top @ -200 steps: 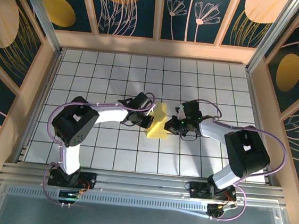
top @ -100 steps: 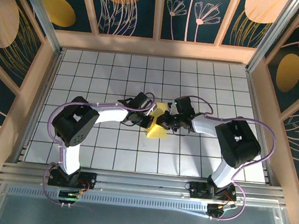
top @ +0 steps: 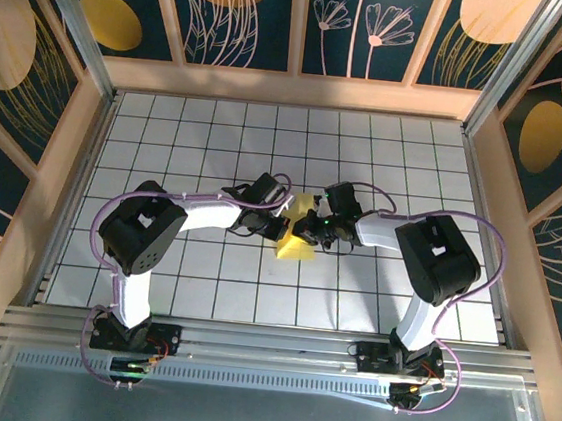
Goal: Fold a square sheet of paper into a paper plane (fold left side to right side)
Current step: Fold the triangle a second time at the center of the table.
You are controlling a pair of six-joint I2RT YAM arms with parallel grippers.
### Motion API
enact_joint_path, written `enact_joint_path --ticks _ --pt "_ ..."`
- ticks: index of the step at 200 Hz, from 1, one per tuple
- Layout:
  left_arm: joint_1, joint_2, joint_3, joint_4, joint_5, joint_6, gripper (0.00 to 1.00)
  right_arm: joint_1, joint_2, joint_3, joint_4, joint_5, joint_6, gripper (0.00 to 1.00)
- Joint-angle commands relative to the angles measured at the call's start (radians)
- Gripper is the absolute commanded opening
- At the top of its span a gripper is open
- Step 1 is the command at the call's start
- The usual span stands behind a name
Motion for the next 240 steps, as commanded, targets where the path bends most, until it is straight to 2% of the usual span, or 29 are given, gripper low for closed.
enact_joint_path --ticks 1,78,108,136,156,189,214,240 --pt "0.006 0.040 0.004 -0.028 -0.001 0.020 0.00 0.005 0.018 0.019 -0.038 0.032 -0.022 0.00" --pt "0.007 0.039 0.002 -0.027 -0.006 0.016 0.00 0.005 0.040 0.030 -0.114 0.077 -0.048 0.00" --pt "0.006 0.012 -0.004 -0.022 -0.032 0.003 0.05 0.005 0.046 0.025 -0.138 0.091 -0.051 0.00" --pt "0.006 -0.043 -0.001 -0.032 -0.093 -0.017 0.15 0.005 0.047 0.017 -0.141 0.094 -0.055 0.00" --pt "0.006 -0.081 0.014 -0.055 -0.135 -0.025 0.26 0.005 0.050 0.020 -0.144 0.096 -0.056 0.00" --pt "0.006 -0.153 0.019 -0.085 -0.173 -0.046 0.29 0.005 0.046 0.020 -0.149 0.103 -0.055 0.00" --pt "0.006 -0.221 0.008 -0.107 -0.126 -0.076 0.29 0.005 0.043 0.020 -0.149 0.103 -0.056 0.00" --pt "0.006 -0.275 -0.040 -0.090 0.023 -0.158 0.25 0.005 0.040 0.021 -0.149 0.102 -0.057 0.00"
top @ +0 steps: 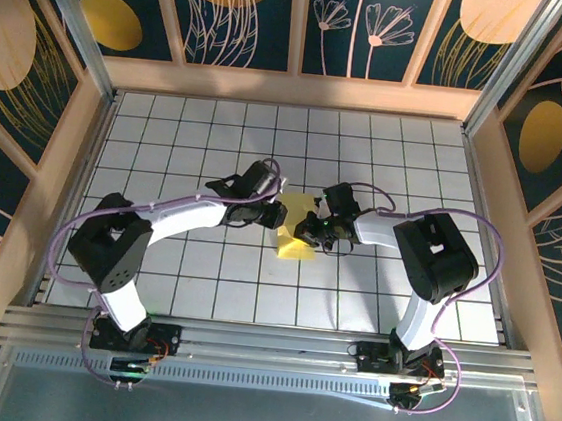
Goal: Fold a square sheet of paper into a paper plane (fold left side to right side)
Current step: Fold the triangle a second time at the center of the table.
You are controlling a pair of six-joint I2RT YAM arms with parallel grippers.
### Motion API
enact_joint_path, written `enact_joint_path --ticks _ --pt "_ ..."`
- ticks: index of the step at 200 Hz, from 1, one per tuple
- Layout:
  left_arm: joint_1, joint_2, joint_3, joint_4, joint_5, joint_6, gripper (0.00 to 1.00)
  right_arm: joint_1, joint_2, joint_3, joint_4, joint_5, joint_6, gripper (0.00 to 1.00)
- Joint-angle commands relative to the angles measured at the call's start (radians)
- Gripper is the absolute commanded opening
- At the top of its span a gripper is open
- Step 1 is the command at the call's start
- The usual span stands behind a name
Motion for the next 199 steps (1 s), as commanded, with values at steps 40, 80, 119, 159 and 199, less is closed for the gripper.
enact_joint_path --ticks 40,80,119,159,199 --pt "0.006 -0.088 -0.167 0.094 0.330 -0.289 0.18 0.005 0.013 -0.003 -0.078 0.064 -0.027 0.00" --pt "0.006 -0.058 -0.214 0.142 0.376 -0.340 0.11 0.005 0.017 -0.003 -0.079 0.059 -0.025 0.00" --pt "0.006 -0.002 -0.205 0.170 0.410 -0.321 0.08 0.022 0.021 0.001 -0.084 0.061 -0.027 0.00" --pt "0.007 0.053 -0.176 0.172 0.417 -0.309 0.07 0.023 0.026 0.004 -0.090 0.059 -0.028 0.00" --pt "0.006 0.082 -0.157 0.179 0.419 -0.305 0.07 0.025 0.029 0.004 -0.094 0.057 -0.030 0.00"
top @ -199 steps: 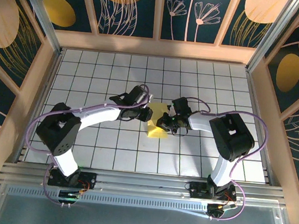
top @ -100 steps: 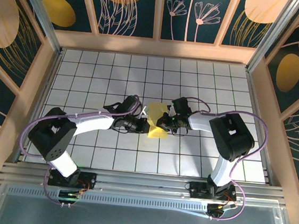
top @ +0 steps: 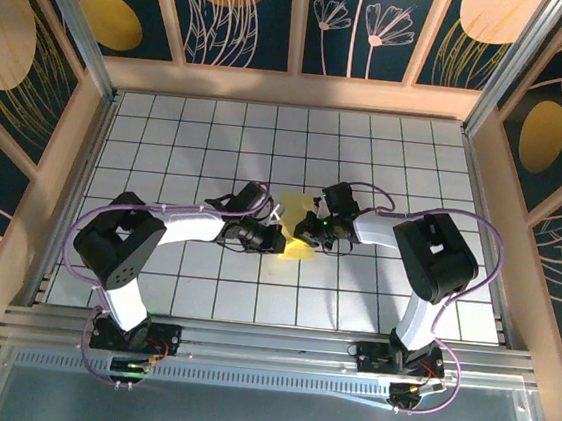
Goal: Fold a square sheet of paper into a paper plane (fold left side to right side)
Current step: Fold the triangle a second time at the center of the table.
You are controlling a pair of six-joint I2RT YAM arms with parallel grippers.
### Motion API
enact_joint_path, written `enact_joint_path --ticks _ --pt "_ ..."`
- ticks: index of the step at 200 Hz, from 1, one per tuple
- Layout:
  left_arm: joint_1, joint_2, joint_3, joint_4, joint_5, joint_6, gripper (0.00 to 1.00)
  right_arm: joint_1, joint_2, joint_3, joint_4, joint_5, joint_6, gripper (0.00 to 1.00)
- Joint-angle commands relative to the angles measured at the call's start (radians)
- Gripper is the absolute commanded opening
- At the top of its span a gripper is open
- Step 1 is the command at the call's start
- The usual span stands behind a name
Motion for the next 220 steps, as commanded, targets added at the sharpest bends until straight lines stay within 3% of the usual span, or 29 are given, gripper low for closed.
enact_joint_path --ticks 1,220 --pt "0.006 0.023 0.031 0.018 0.025 -0.002 0.07 0.016 0.029 -0.002 -0.082 0.047 -0.022 0.00" --pt "0.006 0.089 0.062 -0.052 -0.064 0.017 0.06 0.017 0.030 -0.004 -0.091 0.052 -0.028 0.00"
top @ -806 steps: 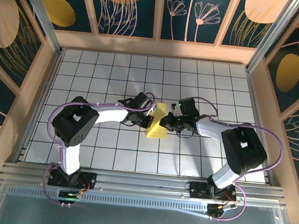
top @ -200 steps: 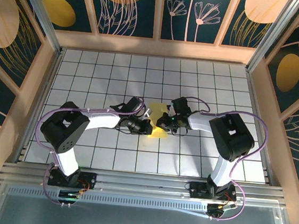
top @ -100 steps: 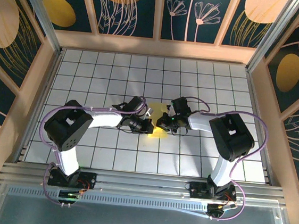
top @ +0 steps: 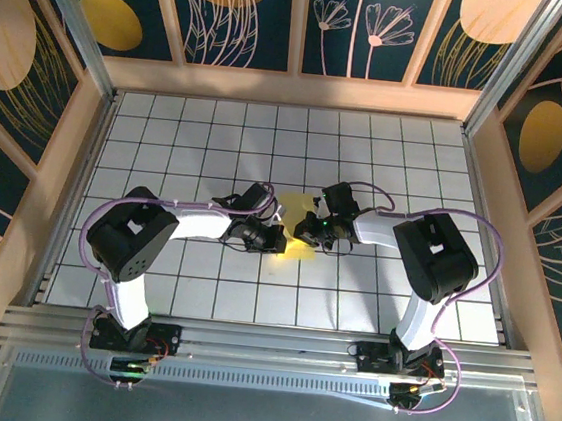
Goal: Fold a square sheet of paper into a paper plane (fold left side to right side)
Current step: Fold the triangle a second time at the center of the table.
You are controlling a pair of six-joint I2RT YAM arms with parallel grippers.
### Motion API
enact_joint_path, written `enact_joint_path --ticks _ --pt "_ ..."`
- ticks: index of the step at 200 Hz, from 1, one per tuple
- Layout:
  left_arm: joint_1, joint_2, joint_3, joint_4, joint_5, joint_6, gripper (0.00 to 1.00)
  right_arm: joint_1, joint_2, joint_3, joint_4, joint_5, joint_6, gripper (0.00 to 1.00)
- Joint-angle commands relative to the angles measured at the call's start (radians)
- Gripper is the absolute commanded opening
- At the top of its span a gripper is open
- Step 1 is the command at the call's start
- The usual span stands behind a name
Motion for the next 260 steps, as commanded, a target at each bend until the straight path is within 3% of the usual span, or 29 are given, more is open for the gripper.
enact_joint_path --ticks 1,150,202,260 --pt "0.006 0.015 0.022 -0.039 -0.023 0.015 0.06 0.017 0.030 -0.005 -0.087 0.051 -0.018 0.00" --pt "0.006 0.030 0.020 -0.070 -0.046 0.022 0.05 0.019 0.015 0.010 -0.080 0.039 -0.017 0.00" --pt "0.006 0.038 0.018 -0.090 -0.060 0.029 0.02 0.013 -0.090 0.039 -0.062 0.044 -0.031 0.00" --pt "0.006 0.035 0.019 -0.098 -0.067 0.033 0.01 0.049 -0.140 -0.051 0.014 0.012 0.018 0.00"
